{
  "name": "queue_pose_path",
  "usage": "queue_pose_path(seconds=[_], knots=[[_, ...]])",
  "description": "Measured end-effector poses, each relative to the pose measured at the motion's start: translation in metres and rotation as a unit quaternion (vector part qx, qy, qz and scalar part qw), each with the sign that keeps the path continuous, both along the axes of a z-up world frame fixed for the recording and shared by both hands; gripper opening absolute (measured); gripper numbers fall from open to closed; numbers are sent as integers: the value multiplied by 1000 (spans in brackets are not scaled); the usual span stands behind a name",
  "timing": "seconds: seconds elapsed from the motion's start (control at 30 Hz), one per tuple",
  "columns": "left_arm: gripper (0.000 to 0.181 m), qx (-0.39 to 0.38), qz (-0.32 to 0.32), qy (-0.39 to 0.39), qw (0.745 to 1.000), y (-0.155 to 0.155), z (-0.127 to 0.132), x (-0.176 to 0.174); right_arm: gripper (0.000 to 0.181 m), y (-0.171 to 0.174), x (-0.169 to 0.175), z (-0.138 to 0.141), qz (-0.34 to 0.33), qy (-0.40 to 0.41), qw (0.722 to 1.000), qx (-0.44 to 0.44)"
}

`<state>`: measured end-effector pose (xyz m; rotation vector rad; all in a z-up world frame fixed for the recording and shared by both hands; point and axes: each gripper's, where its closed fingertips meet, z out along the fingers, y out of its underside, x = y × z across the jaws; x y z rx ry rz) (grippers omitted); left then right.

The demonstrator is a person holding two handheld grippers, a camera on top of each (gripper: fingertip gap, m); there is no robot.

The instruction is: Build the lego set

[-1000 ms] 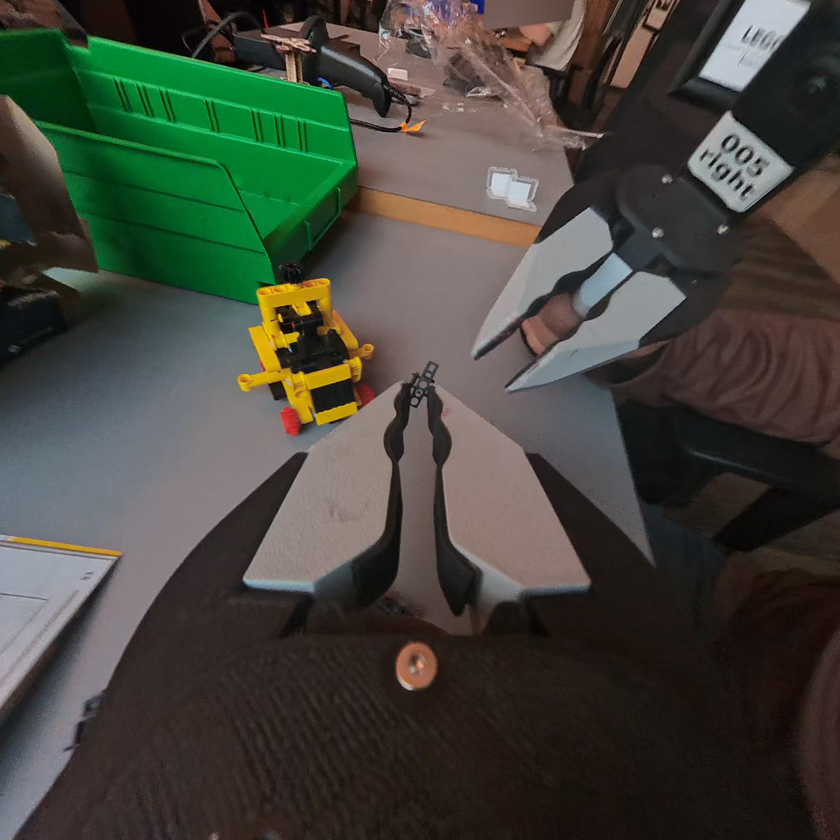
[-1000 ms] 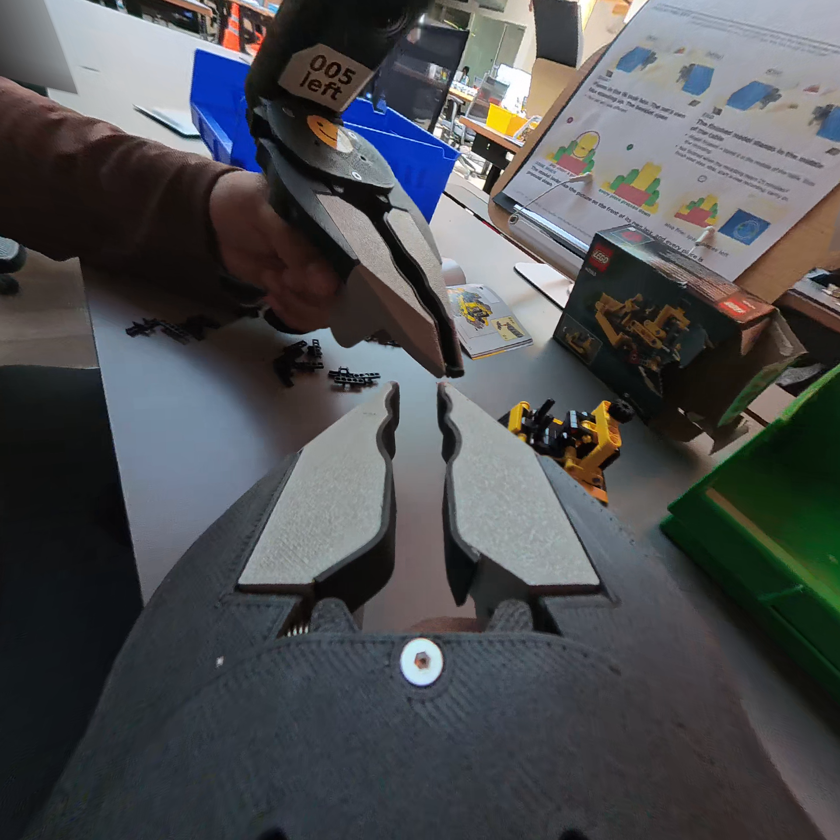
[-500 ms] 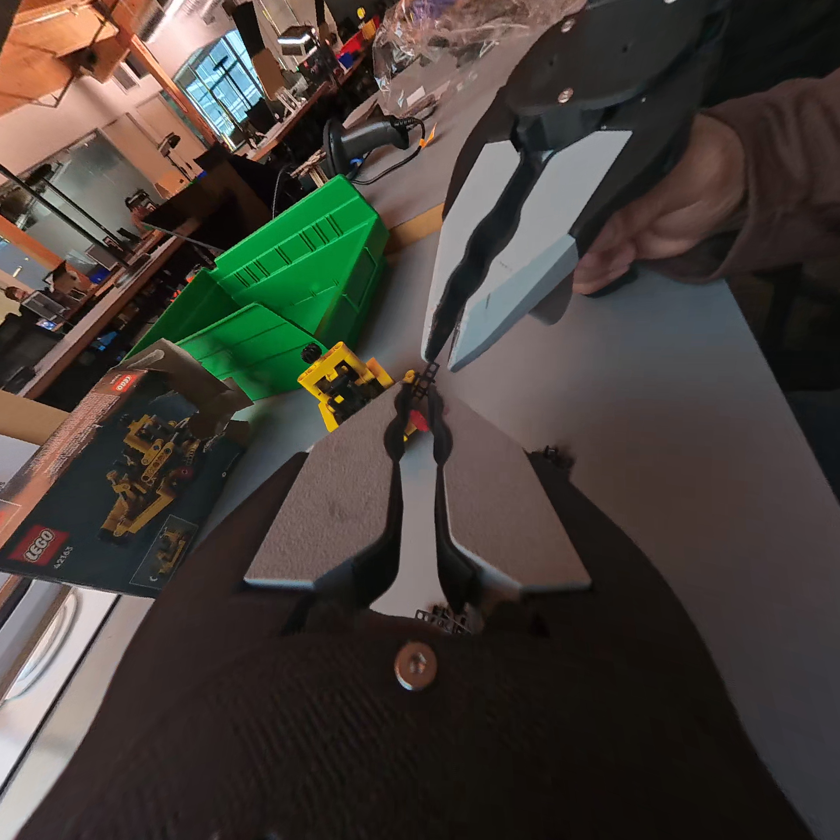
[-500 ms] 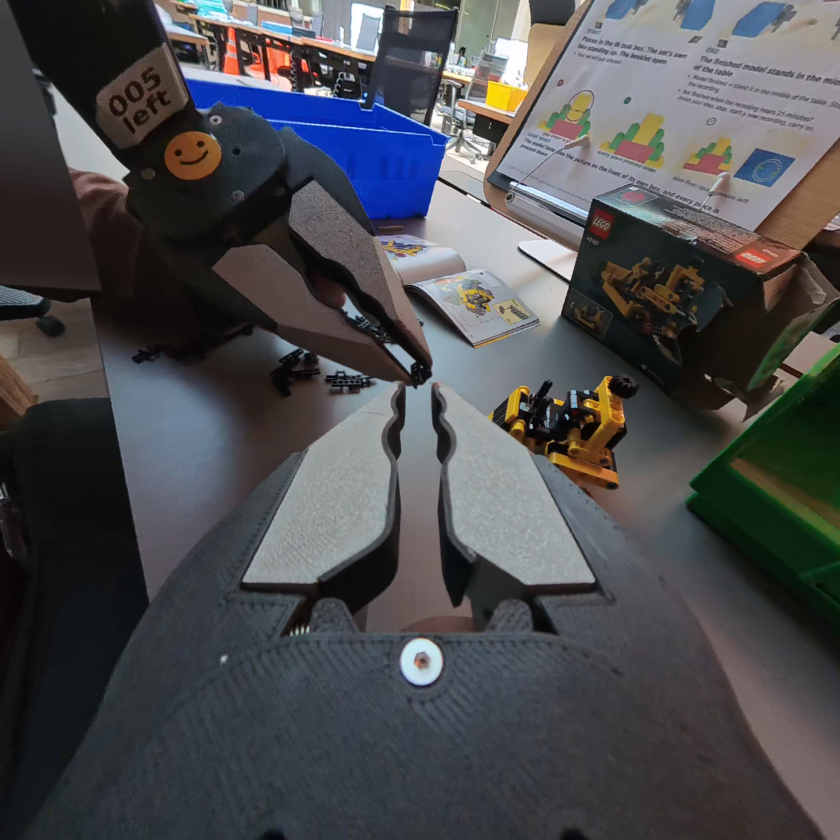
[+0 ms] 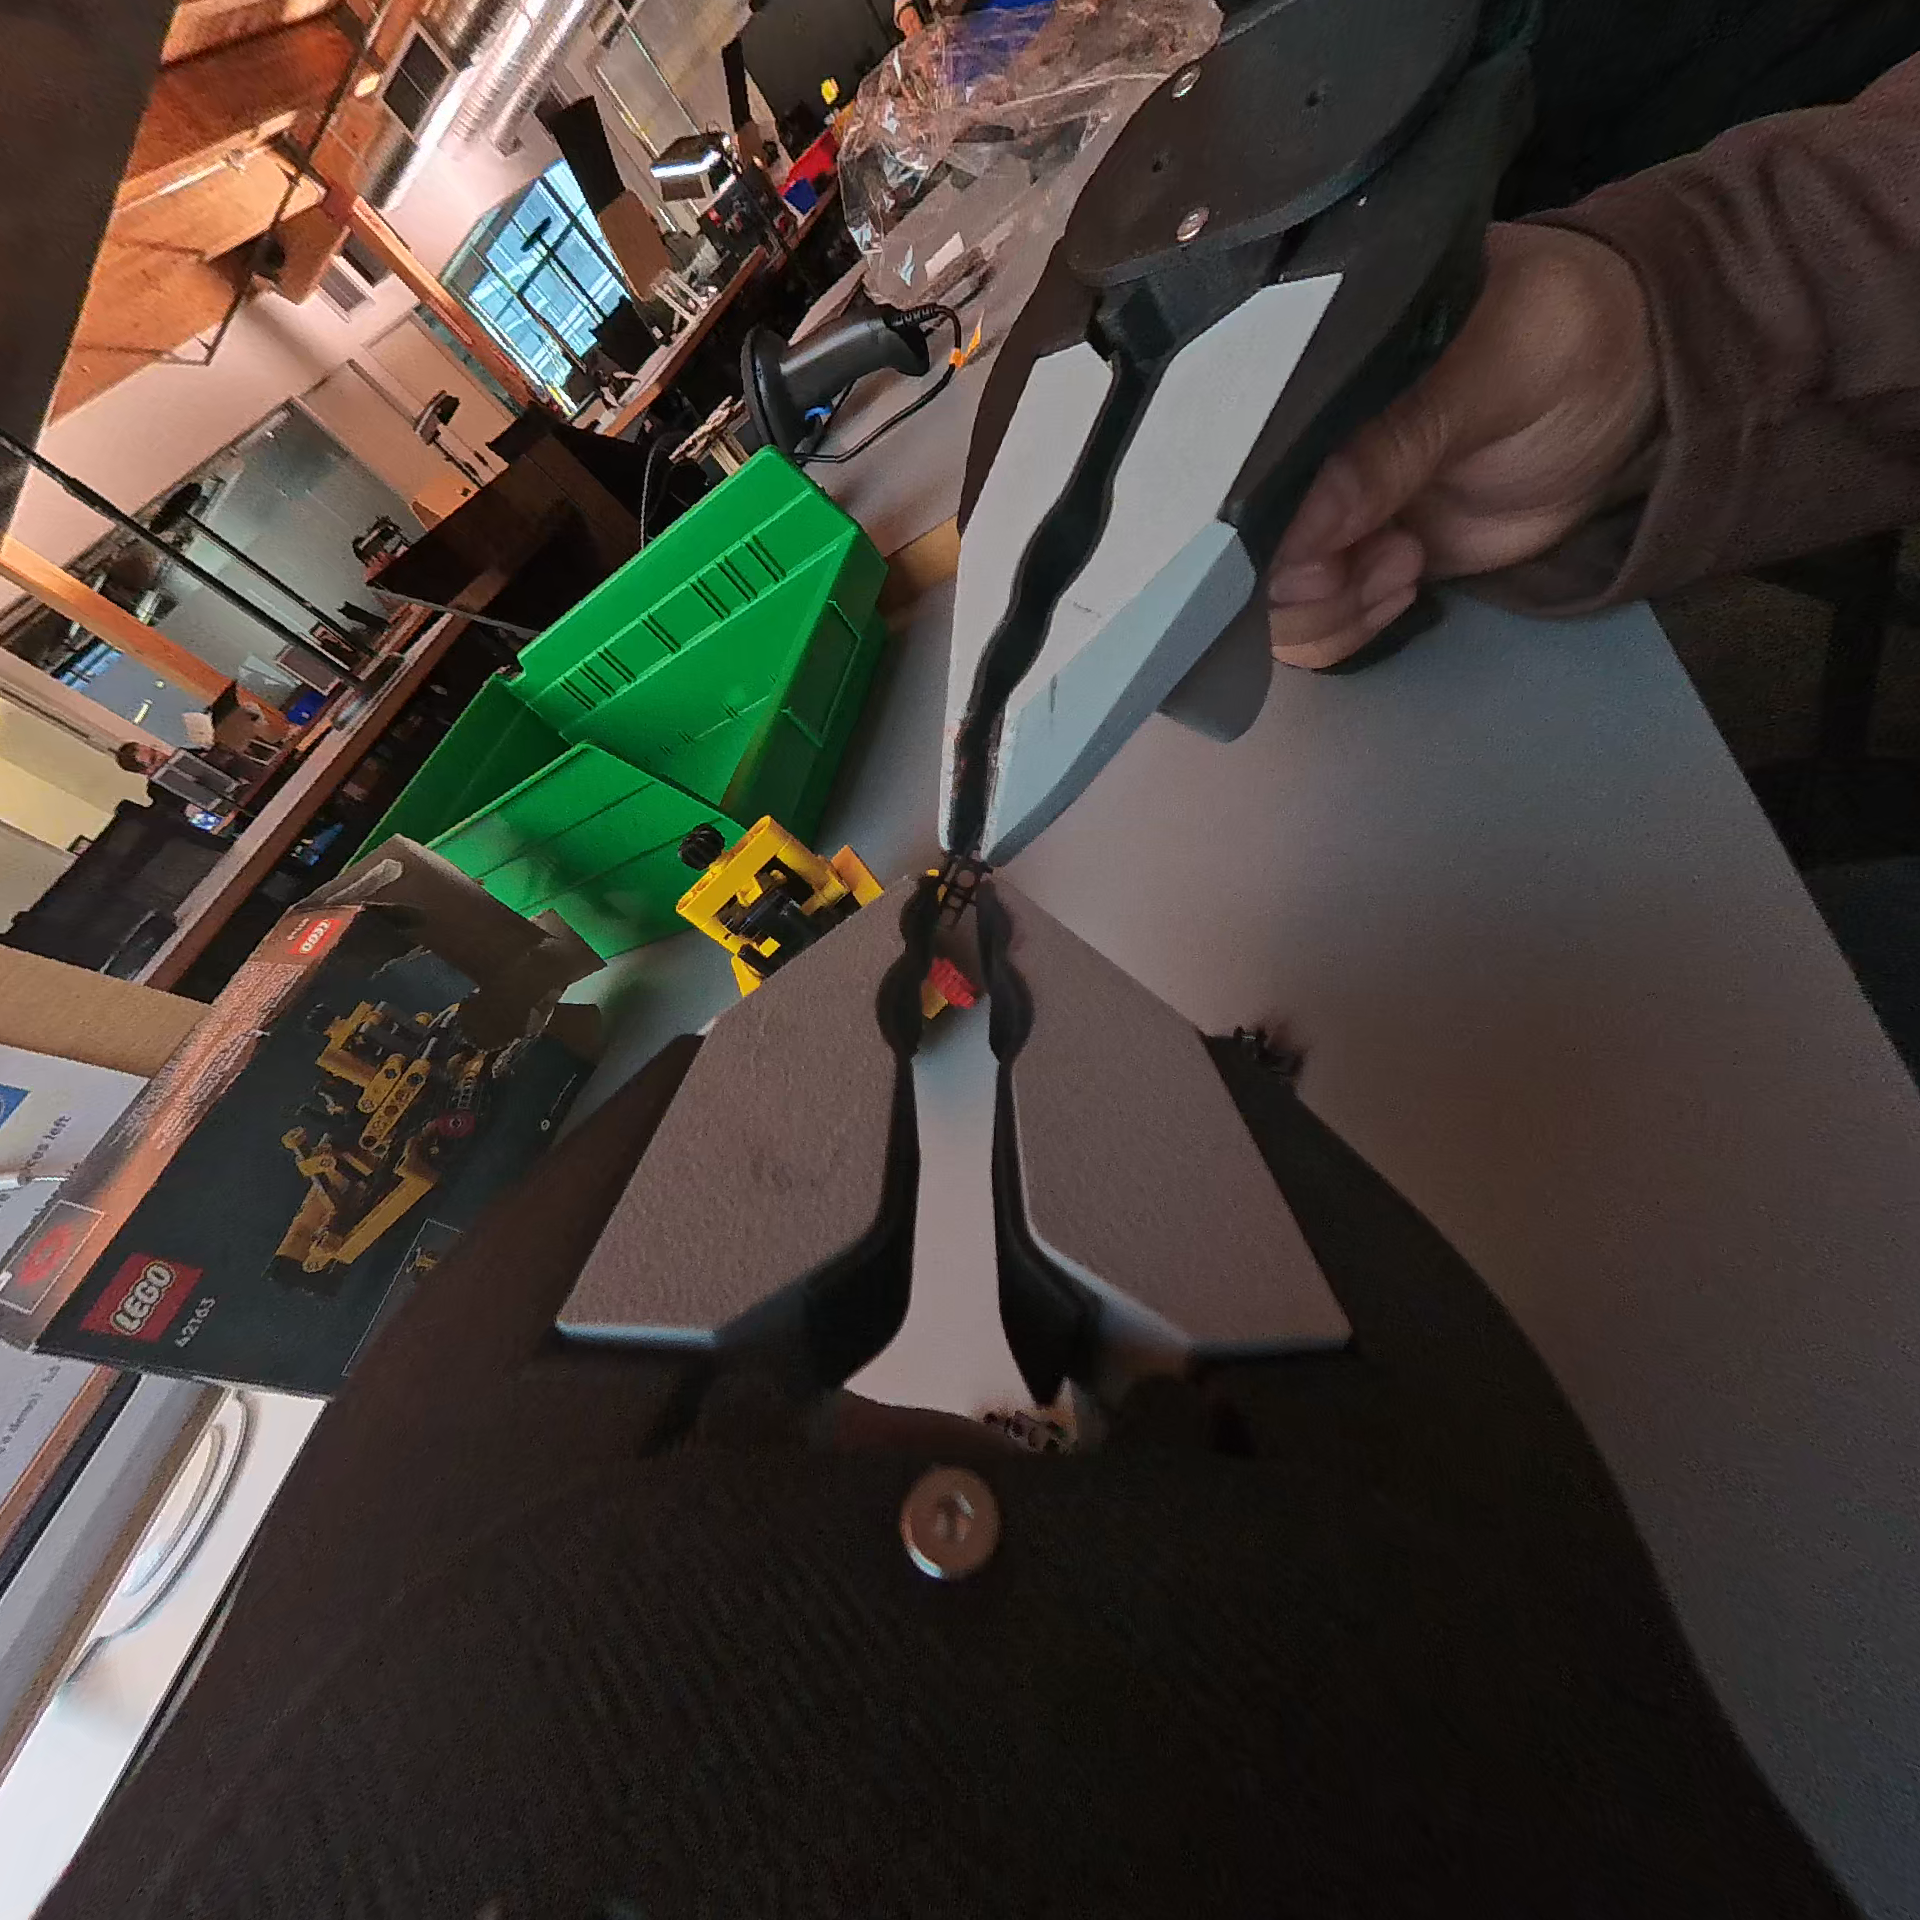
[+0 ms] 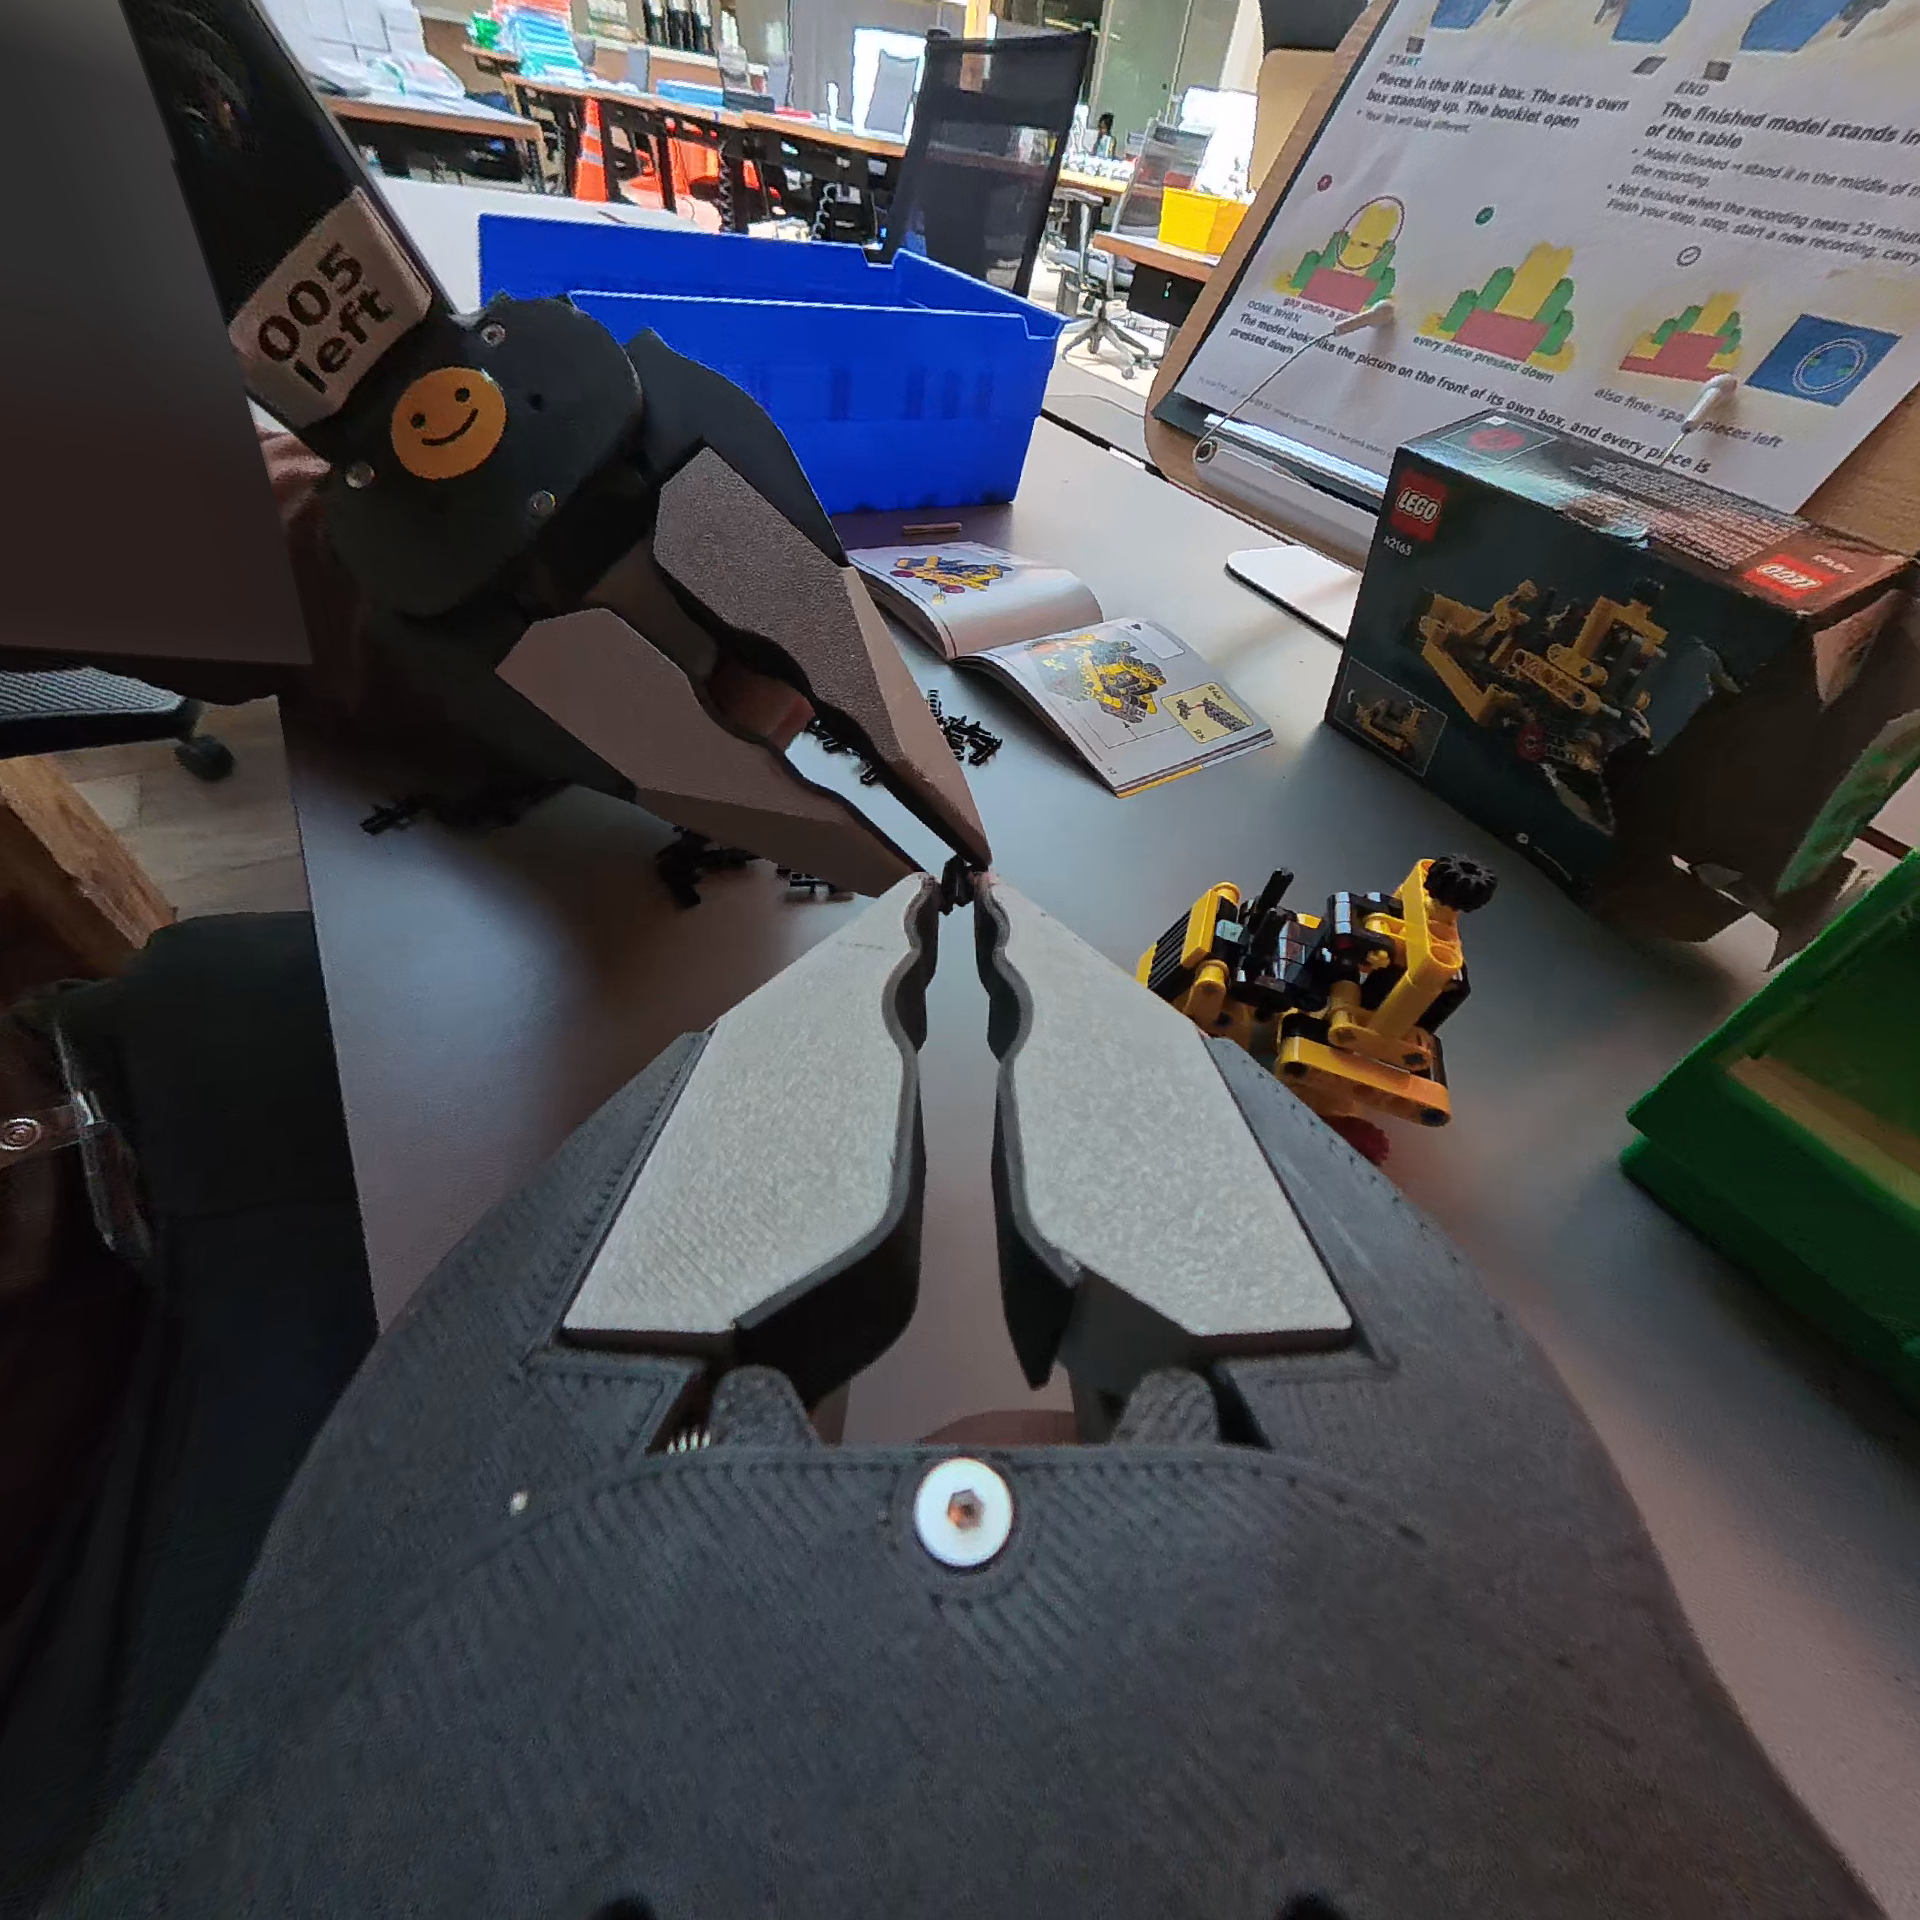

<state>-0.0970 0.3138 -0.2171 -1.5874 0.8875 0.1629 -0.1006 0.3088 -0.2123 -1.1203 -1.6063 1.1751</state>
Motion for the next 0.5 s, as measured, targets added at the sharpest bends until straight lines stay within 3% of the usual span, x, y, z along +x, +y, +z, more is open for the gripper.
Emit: queue_pose_path(seconds=[0.17,0.5], knots=[[5,-10,-2,-19,1000,-1,1,2,1,-1,2,1,-9,5,1000,12],[2,-55,24,-15,998,4,-15,-6,1,1,3,-9,-67,-1,987,144]])
